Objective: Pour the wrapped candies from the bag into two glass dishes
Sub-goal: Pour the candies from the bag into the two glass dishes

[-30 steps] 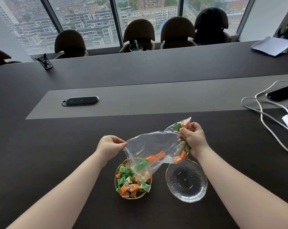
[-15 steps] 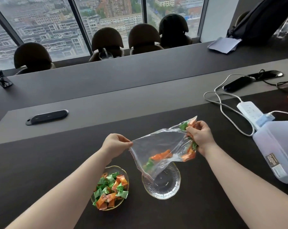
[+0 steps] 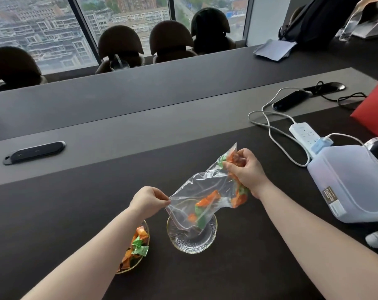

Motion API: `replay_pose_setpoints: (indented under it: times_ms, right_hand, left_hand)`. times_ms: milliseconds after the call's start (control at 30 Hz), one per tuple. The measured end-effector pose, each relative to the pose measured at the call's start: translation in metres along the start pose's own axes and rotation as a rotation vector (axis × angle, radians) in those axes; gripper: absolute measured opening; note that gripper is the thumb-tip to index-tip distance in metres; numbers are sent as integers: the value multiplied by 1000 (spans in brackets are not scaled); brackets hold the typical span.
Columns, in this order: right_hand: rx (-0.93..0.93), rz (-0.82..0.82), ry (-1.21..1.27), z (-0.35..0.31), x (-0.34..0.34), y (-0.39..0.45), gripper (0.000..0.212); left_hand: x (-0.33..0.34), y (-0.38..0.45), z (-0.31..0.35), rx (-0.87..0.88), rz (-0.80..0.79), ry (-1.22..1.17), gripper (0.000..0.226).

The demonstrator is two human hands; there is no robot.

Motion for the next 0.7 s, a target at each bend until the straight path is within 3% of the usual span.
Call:
replay_pose_setpoints:
  times_ms: [333,600,700]
  right_hand:
    - [-453,-242,-367,-40,14,-6,40]
    - [-505,-349,-441,-49,23,-11,43]
    - [-517,-389,-468,-51,27,-13,46]
  left_hand:
    - [24,-10,-16,-38,-39,184,23]
    - [31,-8,-17,-8,-50,203,4]
    - [27,-4,-11,48,21,25,25]
Point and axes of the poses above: each hand's wrist, its own y-axis towards the middle knuckle, its own x-axis out of the palm, z = x × y, the point moved 2 cm from there along y, towards the middle knuckle, and after that the axes turned 6 degrees about z, right-handed, at the moved point
